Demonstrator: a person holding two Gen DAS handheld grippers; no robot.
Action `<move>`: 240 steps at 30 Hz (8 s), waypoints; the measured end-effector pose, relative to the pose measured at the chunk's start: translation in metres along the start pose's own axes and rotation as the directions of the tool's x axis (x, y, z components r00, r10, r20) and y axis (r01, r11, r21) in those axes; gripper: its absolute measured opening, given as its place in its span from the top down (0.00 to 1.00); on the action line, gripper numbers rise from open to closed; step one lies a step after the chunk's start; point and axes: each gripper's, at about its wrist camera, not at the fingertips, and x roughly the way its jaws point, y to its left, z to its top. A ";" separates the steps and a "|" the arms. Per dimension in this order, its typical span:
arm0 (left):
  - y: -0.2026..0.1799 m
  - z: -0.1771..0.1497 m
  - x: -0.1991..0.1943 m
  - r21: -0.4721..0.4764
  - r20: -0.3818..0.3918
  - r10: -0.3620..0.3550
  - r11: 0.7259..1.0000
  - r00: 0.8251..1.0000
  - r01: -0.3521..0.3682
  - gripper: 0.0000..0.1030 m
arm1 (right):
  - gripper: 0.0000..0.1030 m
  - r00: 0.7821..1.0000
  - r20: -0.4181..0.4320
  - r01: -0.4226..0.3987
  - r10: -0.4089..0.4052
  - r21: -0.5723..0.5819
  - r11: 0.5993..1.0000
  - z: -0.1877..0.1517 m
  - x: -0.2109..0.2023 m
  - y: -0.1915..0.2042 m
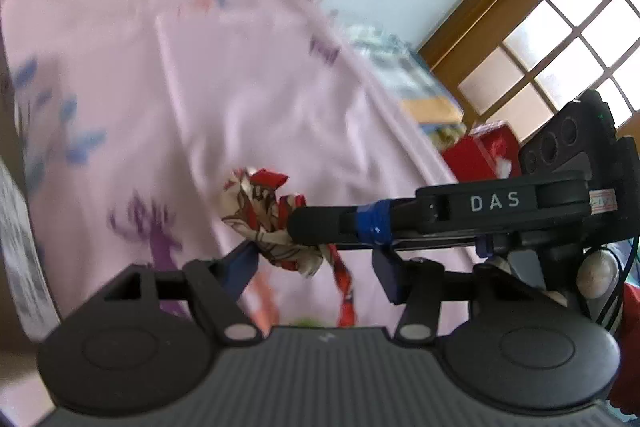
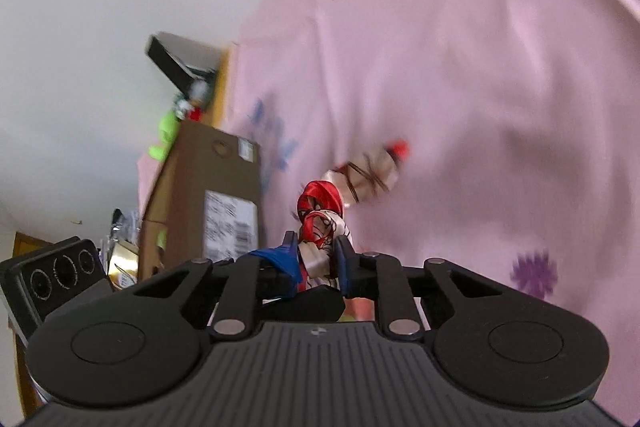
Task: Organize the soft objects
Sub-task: 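Carry the rope toy with the right gripper over the box, then open the right gripper to drop the rope toy beside the pink bear, then lift the open right gripper out and lower it onto the green knit sock, then close the right gripper on the green knit sock and lift it, then carry the green sock with the right gripper over the box, then lower the right gripper into the box and release the green sock, then move the right gripper out of the box to the grey-and-teal towel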
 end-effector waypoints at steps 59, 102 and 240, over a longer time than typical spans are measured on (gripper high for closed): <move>0.169 -0.027 -0.198 -0.066 0.175 0.019 0.998 0.984 -0.007 0.39 | 1.00 0.893 0.213 0.433 -0.398 -0.647 0.627 -0.050 0.182 0.240; 0.009 -0.057 -0.133 0.144 0.119 0.107 0.982 0.987 -0.124 0.37 | 0.94 0.929 0.224 0.350 -0.293 -0.289 0.891 -0.045 -0.020 0.107; 0.180 -0.013 -0.291 -0.194 0.337 0.426 0.904 0.840 -0.381 0.38 | 0.91 0.996 -0.078 -0.080 0.046 -0.534 0.842 -0.021 0.177 0.291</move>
